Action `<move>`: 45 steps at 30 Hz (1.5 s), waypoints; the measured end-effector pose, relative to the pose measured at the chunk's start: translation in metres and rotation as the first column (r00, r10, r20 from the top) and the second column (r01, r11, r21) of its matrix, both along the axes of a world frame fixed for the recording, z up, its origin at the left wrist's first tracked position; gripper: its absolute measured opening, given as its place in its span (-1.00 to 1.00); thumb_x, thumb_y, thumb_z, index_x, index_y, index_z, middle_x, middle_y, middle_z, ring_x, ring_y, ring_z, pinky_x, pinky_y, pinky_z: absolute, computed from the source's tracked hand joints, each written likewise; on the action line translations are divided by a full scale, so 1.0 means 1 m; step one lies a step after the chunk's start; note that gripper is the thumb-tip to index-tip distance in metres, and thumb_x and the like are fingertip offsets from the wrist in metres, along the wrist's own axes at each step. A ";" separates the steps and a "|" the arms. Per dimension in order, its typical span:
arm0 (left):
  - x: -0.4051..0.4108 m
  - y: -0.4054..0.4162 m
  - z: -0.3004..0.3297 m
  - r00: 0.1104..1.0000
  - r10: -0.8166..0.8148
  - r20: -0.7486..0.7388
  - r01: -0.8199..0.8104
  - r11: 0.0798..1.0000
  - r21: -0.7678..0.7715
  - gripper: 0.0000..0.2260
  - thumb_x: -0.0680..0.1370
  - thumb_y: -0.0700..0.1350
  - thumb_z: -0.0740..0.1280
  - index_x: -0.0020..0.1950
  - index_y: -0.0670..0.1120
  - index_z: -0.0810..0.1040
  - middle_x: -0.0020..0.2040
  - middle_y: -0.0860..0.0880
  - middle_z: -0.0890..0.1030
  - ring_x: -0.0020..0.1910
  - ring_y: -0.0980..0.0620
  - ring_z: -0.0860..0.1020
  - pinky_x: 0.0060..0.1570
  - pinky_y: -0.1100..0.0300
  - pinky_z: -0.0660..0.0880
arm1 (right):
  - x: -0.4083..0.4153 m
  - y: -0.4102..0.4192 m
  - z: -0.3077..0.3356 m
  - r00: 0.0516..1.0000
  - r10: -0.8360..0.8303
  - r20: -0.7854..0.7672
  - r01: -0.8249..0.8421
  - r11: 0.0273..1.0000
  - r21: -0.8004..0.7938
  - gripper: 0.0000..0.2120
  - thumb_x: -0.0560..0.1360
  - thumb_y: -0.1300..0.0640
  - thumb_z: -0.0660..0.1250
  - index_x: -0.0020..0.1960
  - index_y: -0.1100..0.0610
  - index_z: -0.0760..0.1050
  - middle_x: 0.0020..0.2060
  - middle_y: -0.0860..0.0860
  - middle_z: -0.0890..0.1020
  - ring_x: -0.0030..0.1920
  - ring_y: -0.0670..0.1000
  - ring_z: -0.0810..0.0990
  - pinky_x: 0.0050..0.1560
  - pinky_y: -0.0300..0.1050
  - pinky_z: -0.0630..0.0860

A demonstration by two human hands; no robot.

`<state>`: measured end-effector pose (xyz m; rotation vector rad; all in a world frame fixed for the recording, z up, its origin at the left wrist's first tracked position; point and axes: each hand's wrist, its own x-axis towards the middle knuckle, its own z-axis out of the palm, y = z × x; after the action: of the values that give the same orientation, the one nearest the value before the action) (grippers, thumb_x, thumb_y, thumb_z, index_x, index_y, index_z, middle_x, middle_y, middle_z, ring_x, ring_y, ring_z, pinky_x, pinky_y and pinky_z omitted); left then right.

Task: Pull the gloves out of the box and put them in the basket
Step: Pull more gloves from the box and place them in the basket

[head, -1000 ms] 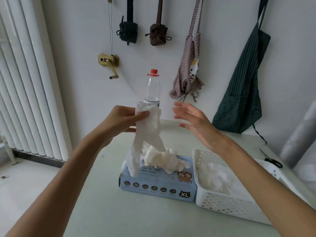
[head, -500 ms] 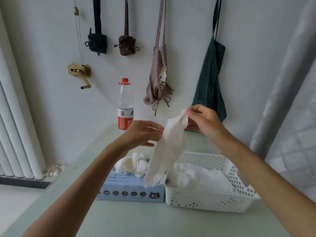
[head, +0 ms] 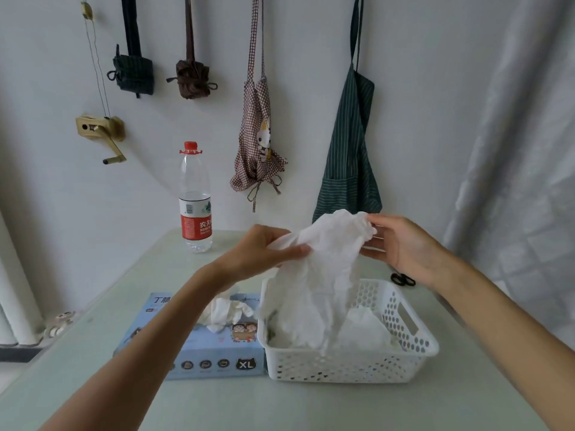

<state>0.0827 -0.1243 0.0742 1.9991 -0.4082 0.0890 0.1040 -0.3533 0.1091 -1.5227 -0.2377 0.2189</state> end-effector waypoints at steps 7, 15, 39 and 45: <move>0.011 -0.021 0.020 0.995 -0.045 0.094 0.030 0.988 0.153 -0.83 0.46 -0.06 0.45 -0.15 -0.18 0.66 -0.22 -0.14 0.66 -0.31 -0.03 0.59 -0.32 0.27 0.52 | 0.006 -0.009 0.009 0.985 0.168 0.031 -0.147 0.928 -0.343 -0.10 0.13 -0.15 0.57 0.39 0.04 0.34 0.12 -0.04 0.64 0.08 -0.07 0.64 0.00 -0.22 0.56; 0.015 -0.009 0.013 0.997 -0.001 0.079 -0.010 0.990 0.141 -0.74 0.40 -0.04 0.49 -0.12 -0.24 0.67 -0.14 -0.27 0.66 -0.25 -0.18 0.59 -0.19 0.12 0.58 | 0.015 -0.024 0.027 0.988 0.150 0.018 -0.122 0.865 -0.486 -0.74 0.31 0.14 0.47 0.00 0.11 0.64 -0.07 0.00 0.69 -0.09 -0.11 0.62 -0.11 -0.30 0.50; 0.018 -0.037 -0.012 0.853 0.505 0.133 -0.409 0.805 -0.431 -0.74 0.62 -0.11 0.13 -0.06 -0.25 0.51 -0.21 -0.07 0.50 -0.22 0.05 0.42 -0.23 0.21 0.35 | -0.011 0.030 -0.019 0.410 -0.195 0.891 0.642 0.756 -0.130 -0.88 0.60 0.17 0.21 0.01 0.16 0.51 -0.46 -0.14 0.45 -0.48 -0.13 0.39 -0.43 -0.35 0.23; 0.016 -0.048 -0.023 0.528 0.662 0.532 -0.566 0.741 -0.361 -0.79 0.65 -0.01 0.08 -0.07 -0.08 0.39 -0.42 0.10 0.39 -0.39 0.14 0.40 -0.36 0.10 0.29 | -0.025 0.026 -0.028 0.607 -0.354 0.711 0.475 0.879 0.031 -0.88 0.59 0.18 0.22 -0.04 0.17 0.51 -0.36 0.18 0.56 -0.41 -0.01 0.42 -0.43 -0.15 0.37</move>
<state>0.0988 -0.1726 0.0517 1.8270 -0.0648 1.2590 0.0788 -0.3276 0.0814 -1.7254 -0.4639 -0.7714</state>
